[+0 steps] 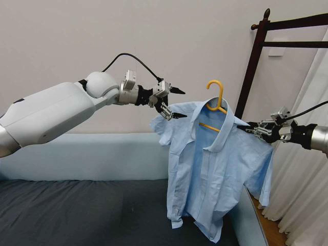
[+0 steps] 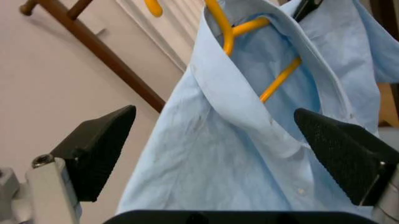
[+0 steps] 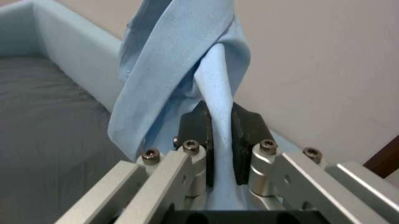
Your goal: Pick up the clothes from the sofa and hang them on the clothes hanger.
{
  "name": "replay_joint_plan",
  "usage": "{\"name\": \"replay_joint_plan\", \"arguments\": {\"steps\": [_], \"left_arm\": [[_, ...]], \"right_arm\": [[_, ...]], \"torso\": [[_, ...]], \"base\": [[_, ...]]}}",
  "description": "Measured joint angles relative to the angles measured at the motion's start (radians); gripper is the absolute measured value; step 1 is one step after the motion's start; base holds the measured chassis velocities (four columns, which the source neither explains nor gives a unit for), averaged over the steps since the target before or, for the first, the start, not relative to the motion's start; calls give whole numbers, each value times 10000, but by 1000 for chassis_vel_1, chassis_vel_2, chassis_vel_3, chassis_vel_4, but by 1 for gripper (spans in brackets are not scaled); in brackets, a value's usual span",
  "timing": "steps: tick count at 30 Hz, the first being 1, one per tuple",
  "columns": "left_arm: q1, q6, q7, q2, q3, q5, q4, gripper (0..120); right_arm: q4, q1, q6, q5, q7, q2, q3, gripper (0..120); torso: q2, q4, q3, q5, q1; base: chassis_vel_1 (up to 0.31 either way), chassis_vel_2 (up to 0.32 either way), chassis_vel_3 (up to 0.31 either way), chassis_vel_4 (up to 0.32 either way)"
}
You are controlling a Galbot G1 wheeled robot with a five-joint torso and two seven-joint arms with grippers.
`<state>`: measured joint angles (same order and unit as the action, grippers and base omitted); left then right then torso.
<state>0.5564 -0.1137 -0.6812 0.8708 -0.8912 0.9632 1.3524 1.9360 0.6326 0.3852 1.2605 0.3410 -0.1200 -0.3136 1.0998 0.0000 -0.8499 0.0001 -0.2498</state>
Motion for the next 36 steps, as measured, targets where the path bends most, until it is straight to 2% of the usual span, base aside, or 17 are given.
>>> {"name": "replay_joint_plan", "arguments": {"steps": [1, 6, 7, 10, 13, 17, 18, 22, 34, 36], "left_arm": [[0, 0, 0, 0, 0, 0, 0, 100], [-1907, 110, 1661, -486, 991, 32, 1214, 100], [-1907, 110, 1661, -486, 991, 32, 1214, 100], [-3103, 99, 2512, -508, 1797, -25, 1662, 100], [-3653, 60, 2957, -344, 2205, -70, 1722, 100], [-4359, -19, 3764, 525, 2896, -78, 1491, 100], [-4359, -19, 3764, 525, 2896, -78, 1491, 100], [-4512, 28, 4230, 1185, 2989, 11, 1449, 100], [-4568, 281, 4922, 1460, 2590, -172, 1543, 100], [-4563, 286, 5001, 1515, 2539, -204, 1516, 95]], "right_arm": [[0, 0, 0, 0, 0, 0, 0, 7], [256, -220, 643, 924, -935, -52, -174, 7], [256, -220, 643, 924, -935, -52, -174, 7], [486, -327, 1061, 1506, -1379, 122, -327, 7], [612, -423, 1415, 1827, -1720, 241, -422, 7], [678, -758, 2490, 2491, -2366, 461, -484, 7], [678, -758, 2490, 2491, -2366, 461, -484, 7], [623, -813, 2999, 2659, -2894, 398, -484, 7], [983, -1288, 3210, 3254, -3510, 240, -439, 7], [1068, -1361, 3258, 3418, -3602, 240, -442, 7]], "torso": [[0, 0, 0, 0, 0], [0, 1, 1, -1, 0], [0, 1, 1, -1, 0], [-1, 2, 0, -4, 0], [0, 3, 1, -3, 1], [-1, -2, 0, -1, 0], [-1, -2, 0, -1, 0], [0, -4, 0, 2, 0], [0, 1, 0, -1, 0], [0, 0, 0, -1, 1]], "base": [[0, 0, 0, 0], [0, 0, 0, 0], [0, 0, 0, 0], [0, 0, 0, 0], [0, 0, 0, 0], [0, 0, 0, 0], [0, 0, 0, 0], [0, 0, 0, 0], [0, 0, 0, 0], [0, 0, 0, 0]]}}
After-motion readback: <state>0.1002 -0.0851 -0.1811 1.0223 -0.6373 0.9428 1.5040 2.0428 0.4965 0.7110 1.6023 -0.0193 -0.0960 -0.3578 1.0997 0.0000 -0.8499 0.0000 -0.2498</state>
